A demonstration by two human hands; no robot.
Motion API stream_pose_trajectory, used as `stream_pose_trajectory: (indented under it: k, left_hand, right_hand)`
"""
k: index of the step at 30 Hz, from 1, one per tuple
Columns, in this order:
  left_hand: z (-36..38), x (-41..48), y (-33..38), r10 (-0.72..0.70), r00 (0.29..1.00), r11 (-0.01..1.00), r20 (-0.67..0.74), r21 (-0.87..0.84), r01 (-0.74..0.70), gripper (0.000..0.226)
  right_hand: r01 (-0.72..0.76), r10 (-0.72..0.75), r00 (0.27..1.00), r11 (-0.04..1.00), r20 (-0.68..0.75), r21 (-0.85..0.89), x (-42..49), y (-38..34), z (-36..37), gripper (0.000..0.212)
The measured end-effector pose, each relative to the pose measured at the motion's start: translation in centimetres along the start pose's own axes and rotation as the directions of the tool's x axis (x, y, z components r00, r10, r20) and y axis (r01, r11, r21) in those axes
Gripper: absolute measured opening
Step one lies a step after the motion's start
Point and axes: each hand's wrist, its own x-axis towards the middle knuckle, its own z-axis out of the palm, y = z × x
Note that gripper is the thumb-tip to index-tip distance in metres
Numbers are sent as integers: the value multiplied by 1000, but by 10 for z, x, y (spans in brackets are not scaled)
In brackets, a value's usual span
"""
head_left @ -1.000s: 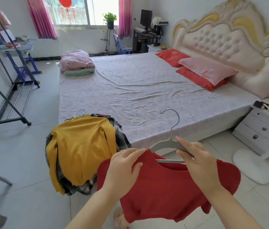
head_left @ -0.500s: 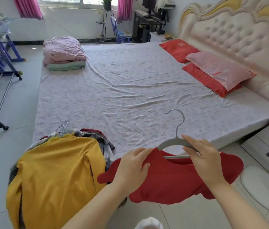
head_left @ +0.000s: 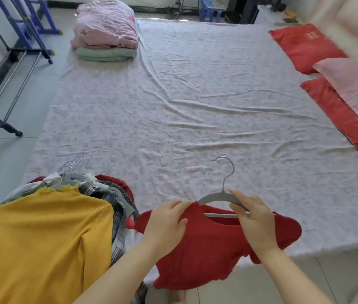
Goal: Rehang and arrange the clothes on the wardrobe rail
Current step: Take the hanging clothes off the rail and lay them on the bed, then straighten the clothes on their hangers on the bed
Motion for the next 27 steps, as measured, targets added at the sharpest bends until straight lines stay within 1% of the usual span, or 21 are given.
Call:
stream_pose_trajectory:
  k: [4,7,9,12,14,16,19,21,27]
  left_hand:
    - [15,58,-26,-121,993,993,-13,-3,121,43]
    - [21,93,-47,-191,981,981,-24,16,191,42]
    - [25,113,-62,-225,974,974,-19,29,226,42]
    - [31,139,-82,-275,961,961,-17,41,275,44]
    - [35,154,-95,-302,952,951,-45,55,305,46]
    - [38,164,-105,-338,939,938,-61,61,341,48]
    - [44,165,-114,-386,921,920,-41,50,388,49]
    - [47,159,-117,-409,912,910,-33,56,410,49]
    - [38,124,-120,-470,882,882,-29,31,471,48]
  right_hand:
    - [8,-8,996,1000,90,8,66,32,34,49]
    - [-19,14,986,999,167,29,106,49,64,48]
    - [-46,37,977,998,212,41,126,58,82,48]
    - [-40,32,966,999,257,26,156,72,107,46]
    - [-22,29,954,999,299,-26,176,83,126,48]
    - [-19,66,932,991,357,-133,193,92,145,55]
    - [-75,170,885,971,435,-226,198,99,162,59]
    - [-65,187,859,963,476,-262,186,101,166,56]
    - [-114,219,832,967,510,-230,127,92,159,50]
